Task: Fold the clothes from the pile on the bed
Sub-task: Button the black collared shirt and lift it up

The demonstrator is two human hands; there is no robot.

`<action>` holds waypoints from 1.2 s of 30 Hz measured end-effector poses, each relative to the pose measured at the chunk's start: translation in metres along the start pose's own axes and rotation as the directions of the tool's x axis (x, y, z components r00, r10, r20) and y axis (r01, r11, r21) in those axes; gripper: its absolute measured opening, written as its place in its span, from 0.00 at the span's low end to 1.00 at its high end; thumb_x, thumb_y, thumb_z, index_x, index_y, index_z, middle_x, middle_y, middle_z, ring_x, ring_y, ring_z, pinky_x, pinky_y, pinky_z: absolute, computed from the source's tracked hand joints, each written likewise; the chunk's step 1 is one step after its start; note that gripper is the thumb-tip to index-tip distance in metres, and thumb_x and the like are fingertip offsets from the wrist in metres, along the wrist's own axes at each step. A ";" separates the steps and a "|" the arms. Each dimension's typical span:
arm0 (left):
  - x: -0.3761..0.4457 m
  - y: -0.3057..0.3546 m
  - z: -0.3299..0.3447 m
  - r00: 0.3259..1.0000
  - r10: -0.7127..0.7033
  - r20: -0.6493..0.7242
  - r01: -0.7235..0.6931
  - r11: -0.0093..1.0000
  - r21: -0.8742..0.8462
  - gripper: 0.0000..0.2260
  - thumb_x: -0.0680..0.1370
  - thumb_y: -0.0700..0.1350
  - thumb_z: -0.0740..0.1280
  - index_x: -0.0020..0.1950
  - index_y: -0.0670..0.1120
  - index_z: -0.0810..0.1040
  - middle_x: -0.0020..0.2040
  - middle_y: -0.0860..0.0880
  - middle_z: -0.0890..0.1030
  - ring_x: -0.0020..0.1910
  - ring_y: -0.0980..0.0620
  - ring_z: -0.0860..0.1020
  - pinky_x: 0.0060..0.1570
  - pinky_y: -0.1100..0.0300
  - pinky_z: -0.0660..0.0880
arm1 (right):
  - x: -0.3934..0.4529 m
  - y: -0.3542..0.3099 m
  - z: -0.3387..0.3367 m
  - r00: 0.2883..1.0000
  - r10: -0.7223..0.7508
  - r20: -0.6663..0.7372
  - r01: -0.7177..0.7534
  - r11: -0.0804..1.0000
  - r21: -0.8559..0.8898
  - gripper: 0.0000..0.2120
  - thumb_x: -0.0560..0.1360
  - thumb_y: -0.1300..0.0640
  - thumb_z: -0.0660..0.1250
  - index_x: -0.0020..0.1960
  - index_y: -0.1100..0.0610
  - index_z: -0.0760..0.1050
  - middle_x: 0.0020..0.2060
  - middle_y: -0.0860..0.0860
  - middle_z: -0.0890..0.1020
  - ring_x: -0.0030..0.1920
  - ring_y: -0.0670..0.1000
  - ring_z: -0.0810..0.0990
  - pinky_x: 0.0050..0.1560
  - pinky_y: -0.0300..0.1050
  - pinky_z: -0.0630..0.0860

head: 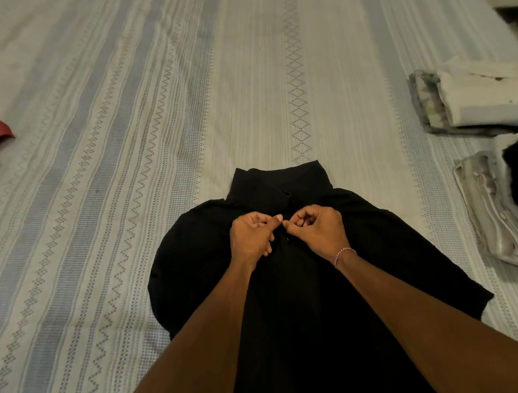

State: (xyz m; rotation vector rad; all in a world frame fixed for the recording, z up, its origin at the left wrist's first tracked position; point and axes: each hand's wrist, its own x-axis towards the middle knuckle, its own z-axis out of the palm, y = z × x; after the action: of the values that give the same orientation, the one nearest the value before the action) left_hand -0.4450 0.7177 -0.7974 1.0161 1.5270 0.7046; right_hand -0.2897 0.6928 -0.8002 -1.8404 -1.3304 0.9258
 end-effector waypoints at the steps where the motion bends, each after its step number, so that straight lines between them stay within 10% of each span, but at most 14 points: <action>1: 0.000 0.001 0.000 1.000 0.002 -0.003 -0.002 1.000 0.000 0.10 0.75 0.48 0.76 0.42 0.43 0.82 0.29 0.45 0.80 0.21 0.52 0.72 0.21 0.62 0.69 | 0.000 -0.002 0.001 1.000 0.009 -0.007 -0.009 1.000 -0.018 0.06 0.68 0.55 0.80 0.39 0.53 0.83 0.34 0.47 0.83 0.34 0.42 0.80 0.38 0.31 0.77; 27: 0.004 0.011 0.005 0.993 -0.053 -0.110 0.064 0.993 0.103 0.15 0.73 0.52 0.77 0.38 0.41 0.82 0.27 0.46 0.81 0.19 0.54 0.74 0.21 0.65 0.70 | -0.002 0.001 0.000 0.973 -0.224 0.065 0.232 0.953 -0.193 0.11 0.74 0.59 0.76 0.55 0.52 0.85 0.43 0.46 0.79 0.40 0.43 0.78 0.44 0.30 0.76; 36: 0.008 0.015 0.001 0.990 -0.128 -0.052 0.132 0.988 0.081 0.12 0.75 0.49 0.75 0.38 0.41 0.83 0.27 0.46 0.80 0.19 0.54 0.73 0.21 0.63 0.70 | 0.012 -0.010 -0.019 0.838 -0.373 0.399 0.526 0.748 -0.404 0.14 0.81 0.57 0.66 0.65 0.55 0.80 0.48 0.53 0.76 0.43 0.48 0.75 0.49 0.43 0.77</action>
State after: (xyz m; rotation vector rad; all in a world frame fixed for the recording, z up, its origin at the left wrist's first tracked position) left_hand -0.4406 0.7313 -0.7882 0.9581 1.6598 0.5799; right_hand -0.2757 0.7046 -0.7843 -1.6241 -2.2674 0.6316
